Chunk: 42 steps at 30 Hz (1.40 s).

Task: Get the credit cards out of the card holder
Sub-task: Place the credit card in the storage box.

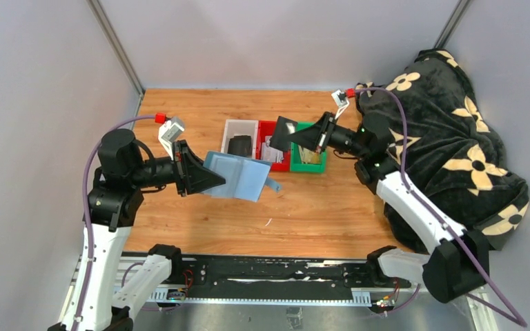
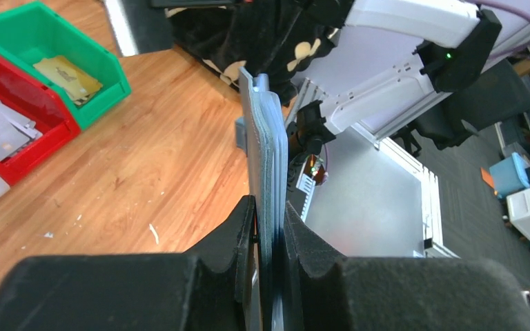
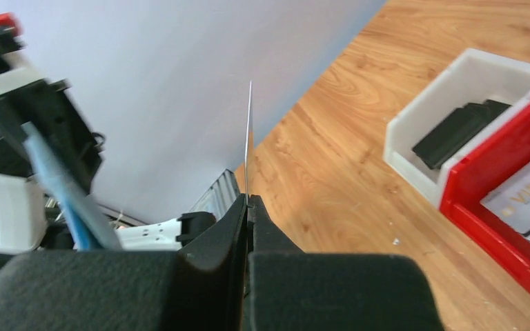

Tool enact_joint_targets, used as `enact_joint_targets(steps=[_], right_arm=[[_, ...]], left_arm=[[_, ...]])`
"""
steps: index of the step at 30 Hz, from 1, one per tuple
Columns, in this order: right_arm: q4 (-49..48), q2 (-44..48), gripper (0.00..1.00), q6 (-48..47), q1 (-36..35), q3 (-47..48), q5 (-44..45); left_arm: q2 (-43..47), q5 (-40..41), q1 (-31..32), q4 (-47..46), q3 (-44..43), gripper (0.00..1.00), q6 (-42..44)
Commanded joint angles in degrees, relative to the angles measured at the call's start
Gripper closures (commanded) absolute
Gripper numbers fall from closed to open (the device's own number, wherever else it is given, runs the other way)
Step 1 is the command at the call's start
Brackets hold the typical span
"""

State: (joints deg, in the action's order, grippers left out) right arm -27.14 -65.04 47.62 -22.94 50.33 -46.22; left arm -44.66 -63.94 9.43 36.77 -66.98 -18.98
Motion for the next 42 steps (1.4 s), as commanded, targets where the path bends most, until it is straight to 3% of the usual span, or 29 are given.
enact_joint_targets(steps=[1,11,20,31,38,42], right_arm=[[7.96,-7.24,1.0,-5.88,0.82,5.8,1.15],[17.61,-32.11,1.0,-11.23,-8.36,25.64,8.53],[27.8,-50.17,1.0,-13.61,-11.72,42.07,16.73],[34.41,-65.29,1.0,-15.57,-14.57,57.75,21.96],[34.92,-68.14,1.0,-14.55,-15.22,61.06,24.06],[35.38,-68.08,0.86,-14.27,-15.54,61.29,25.02]], left_arm=[[1.03,-1.44,-0.38,0.65,-2.18,1.0,0.75],[1.56,-2.23,-0.38,-2.25,-2.61,1.0,-1.77],[1.79,-2.91,-0.38,-3.08,-1.97,1.0,-1.95],[2.49,-3.54,-0.38,-4.66,-0.41,1.0,-2.52],[2.51,-3.82,-0.38,-4.81,-0.28,1.0,-2.28],[2.54,-3.93,-0.38,-5.04,-0.21,1.0,-2.24]])
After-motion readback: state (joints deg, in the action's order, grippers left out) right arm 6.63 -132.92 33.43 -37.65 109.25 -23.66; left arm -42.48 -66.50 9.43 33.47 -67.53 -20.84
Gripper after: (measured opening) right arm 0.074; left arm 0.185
